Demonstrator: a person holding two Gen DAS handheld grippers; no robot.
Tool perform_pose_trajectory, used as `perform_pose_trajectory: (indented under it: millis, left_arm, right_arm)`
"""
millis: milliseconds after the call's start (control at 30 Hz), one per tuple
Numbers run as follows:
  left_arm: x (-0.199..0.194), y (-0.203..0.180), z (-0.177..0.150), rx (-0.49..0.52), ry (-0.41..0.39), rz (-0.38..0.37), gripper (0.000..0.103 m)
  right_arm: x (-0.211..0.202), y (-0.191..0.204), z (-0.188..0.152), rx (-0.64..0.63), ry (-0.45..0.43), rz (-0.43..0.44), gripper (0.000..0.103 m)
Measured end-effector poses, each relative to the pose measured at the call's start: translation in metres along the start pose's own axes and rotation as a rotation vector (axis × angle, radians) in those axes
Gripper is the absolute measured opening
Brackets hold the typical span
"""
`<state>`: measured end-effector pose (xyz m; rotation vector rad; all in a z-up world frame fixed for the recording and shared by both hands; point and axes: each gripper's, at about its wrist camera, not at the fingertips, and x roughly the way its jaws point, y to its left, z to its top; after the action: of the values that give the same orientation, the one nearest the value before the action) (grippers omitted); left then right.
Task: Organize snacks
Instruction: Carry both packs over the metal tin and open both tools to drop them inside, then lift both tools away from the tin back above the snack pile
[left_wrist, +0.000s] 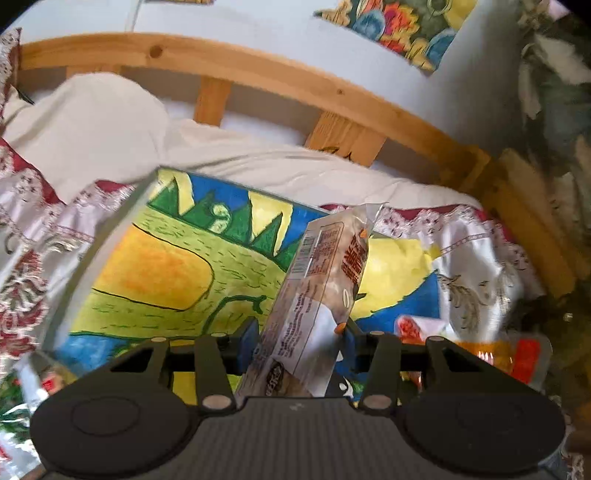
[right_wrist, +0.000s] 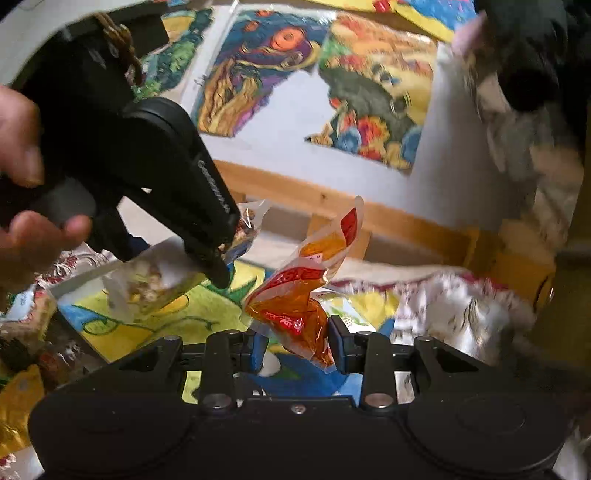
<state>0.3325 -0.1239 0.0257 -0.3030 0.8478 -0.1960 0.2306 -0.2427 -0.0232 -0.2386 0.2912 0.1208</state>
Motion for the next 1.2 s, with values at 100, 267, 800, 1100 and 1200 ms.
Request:
perform_pose_trajectory:
  millis: [100, 267, 800, 1100, 1200]
  left_arm:
    - [0.018, -0.004, -0.004, 0.009, 0.021, 0.024, 0.05]
    - [0.039, -0.006, -0.016, -0.013, 0.072, 0.059, 0.05]
    - [0.022, 0.013, -0.024, -0.124, 0.011, 0.071, 0.061]
    - [-0.07, 0.026, -0.038, -0.084, -0.193, 0.07, 0.085]
    - [-0.104, 0.03, -0.042, -0.083, -0.237, 0.071, 0.088]
  right_arm:
    - [0.005, -0.004, -0.012, 0.045, 0.032, 0.02, 0.037]
    - [0.006, -0.008, -0.026, 0.118, 0.059, 0.089, 0.037]
    - [-0.007, -0.03, -0.022, 0.254, -0.001, 0.165, 0.072]
    - [-0.059, -0.045, 0.023, 0.366, -0.126, 0.15, 0.096]
    - [-0.085, -0.054, 0.039, 0.44, -0.162, 0.138, 0.098]
